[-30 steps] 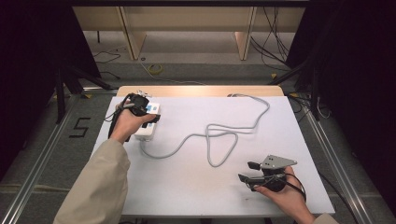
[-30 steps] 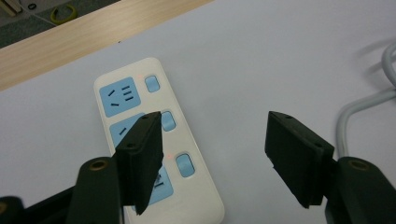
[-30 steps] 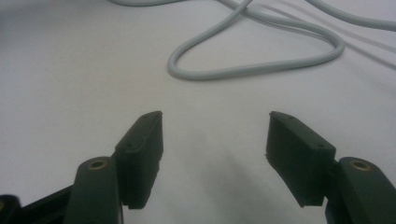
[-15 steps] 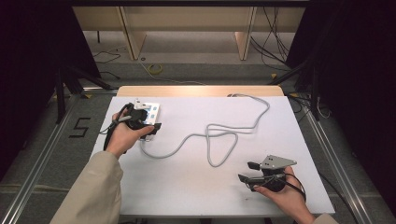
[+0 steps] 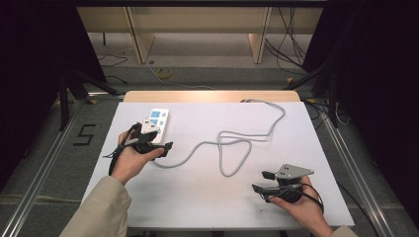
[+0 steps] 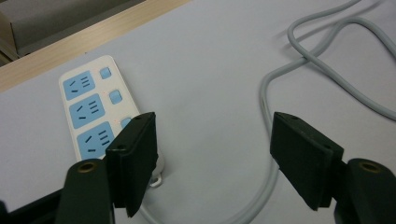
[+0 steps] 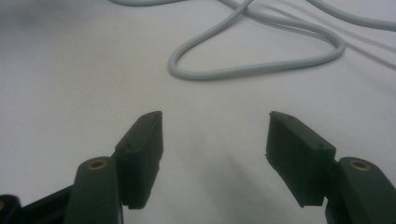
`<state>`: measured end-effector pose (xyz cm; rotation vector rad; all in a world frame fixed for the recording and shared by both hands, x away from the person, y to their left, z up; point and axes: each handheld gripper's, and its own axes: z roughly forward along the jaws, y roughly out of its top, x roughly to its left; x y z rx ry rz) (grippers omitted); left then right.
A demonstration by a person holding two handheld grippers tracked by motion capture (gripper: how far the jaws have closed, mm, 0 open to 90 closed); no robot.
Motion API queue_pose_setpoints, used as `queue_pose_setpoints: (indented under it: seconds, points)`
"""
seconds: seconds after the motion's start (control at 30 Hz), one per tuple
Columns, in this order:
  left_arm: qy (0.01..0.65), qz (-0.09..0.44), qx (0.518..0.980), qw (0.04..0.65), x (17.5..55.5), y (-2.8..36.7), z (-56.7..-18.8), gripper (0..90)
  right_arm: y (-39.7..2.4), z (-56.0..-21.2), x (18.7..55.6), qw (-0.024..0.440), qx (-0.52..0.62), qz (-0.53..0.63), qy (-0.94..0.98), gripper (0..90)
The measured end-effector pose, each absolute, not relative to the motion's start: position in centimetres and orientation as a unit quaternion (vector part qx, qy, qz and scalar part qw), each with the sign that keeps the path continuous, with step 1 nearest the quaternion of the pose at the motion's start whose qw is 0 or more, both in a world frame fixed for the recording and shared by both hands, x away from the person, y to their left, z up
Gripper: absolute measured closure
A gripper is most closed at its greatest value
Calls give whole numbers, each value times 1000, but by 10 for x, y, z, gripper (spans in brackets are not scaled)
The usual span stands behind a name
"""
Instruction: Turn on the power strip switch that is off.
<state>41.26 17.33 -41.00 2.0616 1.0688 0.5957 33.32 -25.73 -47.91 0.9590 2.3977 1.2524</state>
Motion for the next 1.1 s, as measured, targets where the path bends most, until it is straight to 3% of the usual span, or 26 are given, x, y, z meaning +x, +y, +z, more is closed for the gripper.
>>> queue_pose_setpoints:
  seconds: [0.6,1.1]
  points:
    - [403,233,794,391,365,165,-438,286,-257,-479,333,135,331,432,828,374]
    - [414,242,795,372,337,162,-467,246,-257,-478,332,140,328,433,828,371]
